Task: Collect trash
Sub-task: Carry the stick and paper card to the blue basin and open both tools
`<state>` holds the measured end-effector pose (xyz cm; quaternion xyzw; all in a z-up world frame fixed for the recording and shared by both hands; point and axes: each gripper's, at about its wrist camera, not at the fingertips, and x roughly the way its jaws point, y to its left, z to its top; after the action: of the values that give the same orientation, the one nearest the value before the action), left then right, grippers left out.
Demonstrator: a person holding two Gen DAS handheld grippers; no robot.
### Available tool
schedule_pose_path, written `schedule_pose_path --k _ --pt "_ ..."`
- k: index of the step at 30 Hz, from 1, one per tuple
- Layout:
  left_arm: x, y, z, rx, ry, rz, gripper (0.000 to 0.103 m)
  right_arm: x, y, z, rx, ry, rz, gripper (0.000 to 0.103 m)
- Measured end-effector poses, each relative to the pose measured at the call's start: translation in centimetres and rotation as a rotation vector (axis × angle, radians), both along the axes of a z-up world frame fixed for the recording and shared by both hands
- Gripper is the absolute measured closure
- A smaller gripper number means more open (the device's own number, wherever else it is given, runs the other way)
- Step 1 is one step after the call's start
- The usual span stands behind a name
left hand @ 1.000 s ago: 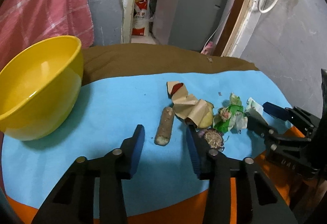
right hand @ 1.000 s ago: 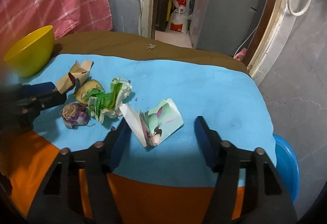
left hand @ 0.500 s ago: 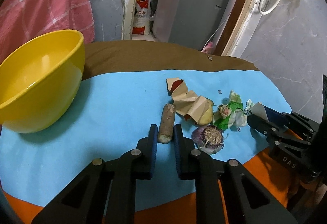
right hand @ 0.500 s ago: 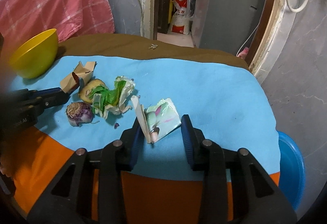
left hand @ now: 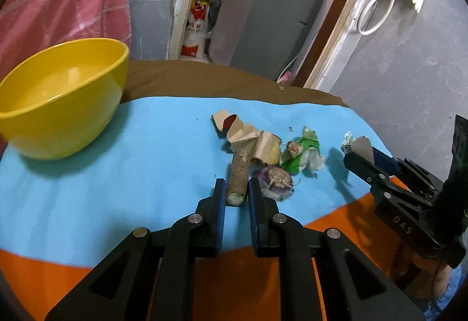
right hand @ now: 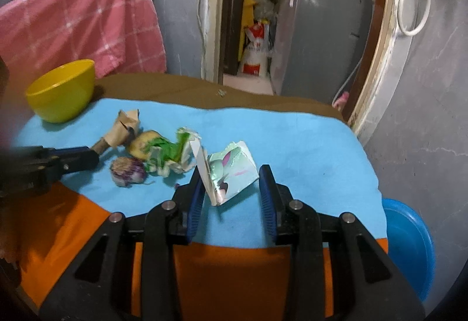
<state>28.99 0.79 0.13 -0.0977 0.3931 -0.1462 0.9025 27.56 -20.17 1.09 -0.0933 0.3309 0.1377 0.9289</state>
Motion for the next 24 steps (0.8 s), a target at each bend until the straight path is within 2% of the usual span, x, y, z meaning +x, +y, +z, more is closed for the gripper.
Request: schedule_pose_path --k 5,10,18,24 --pt "-1.8 -0.9 0.8 -0.028 -0.023 -0.005 0.091 -2.4 -0.3 0.1 0.058 -0.054 0.040 0.061" --pt "-4.2 -2.3 2.1 -0.013 -0.117 -0.021 0.091 -4.1 -0.9 0.8 0.104 -0.118 0.049 0.061" --pt "-6.7 -5.1 4.9 -0.073 -0.287 -0.039 0.091 -7.6 -3.8 3.8 0.191 -0.292 -0.016 0.061" --pt "-7.3 -8.1 7.1 -0.118 -0.389 -0.089 0.091 -10.2 -6.3 5.8 0.182 -0.446 -0.107 0.061"
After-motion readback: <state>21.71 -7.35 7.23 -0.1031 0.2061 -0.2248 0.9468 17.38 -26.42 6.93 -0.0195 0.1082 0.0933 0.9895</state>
